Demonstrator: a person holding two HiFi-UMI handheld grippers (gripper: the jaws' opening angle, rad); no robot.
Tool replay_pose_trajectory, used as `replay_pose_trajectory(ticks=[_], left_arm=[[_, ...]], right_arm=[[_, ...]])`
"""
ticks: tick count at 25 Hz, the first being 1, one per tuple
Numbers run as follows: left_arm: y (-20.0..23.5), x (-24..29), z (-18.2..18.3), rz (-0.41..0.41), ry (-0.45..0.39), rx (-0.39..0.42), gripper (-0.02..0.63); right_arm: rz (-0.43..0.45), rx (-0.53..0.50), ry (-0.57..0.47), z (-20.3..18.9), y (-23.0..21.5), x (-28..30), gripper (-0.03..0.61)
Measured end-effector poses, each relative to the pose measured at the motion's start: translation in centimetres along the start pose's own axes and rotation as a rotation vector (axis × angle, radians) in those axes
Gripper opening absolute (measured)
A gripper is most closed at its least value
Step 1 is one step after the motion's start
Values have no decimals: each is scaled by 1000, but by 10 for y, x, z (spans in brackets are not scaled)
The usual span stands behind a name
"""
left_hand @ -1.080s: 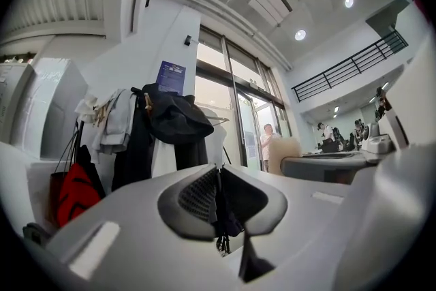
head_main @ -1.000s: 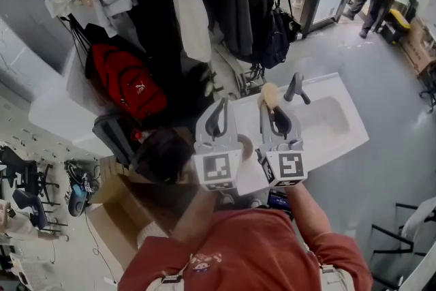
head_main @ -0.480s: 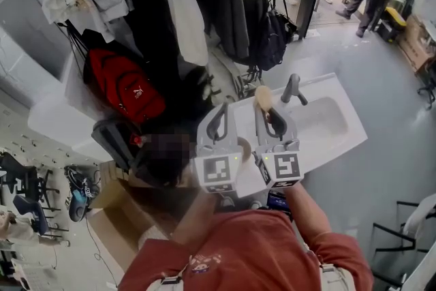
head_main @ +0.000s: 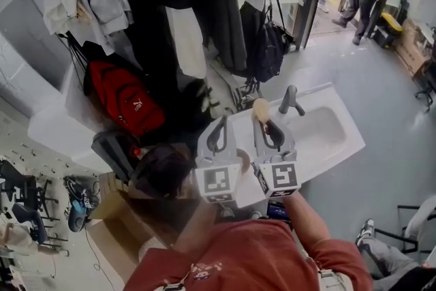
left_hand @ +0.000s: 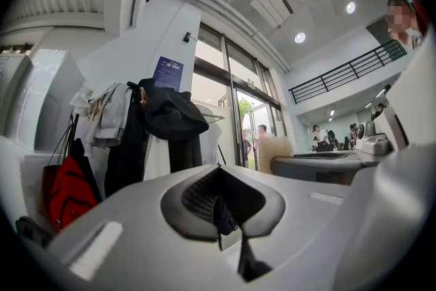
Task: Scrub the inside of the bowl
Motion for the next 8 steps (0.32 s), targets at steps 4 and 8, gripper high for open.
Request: replay_pose_trajectory(ticks=[4, 8], left_arm=[[2, -1, -2, 0, 10, 2, 6], [2, 0, -3, 2, 9, 0, 6]], right_arm=[[2, -3, 5, 1, 1, 1, 49], [2, -4, 11, 1, 1, 1, 49]])
Point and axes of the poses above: the fingertips, and each gripper's own axes: x forward along the fingers, y to its left, z out of its top, the point moved 9 cm from there along -x, backward along the fingers, and after that the axes turned 10 degrees about z, right-handed, at the moved point
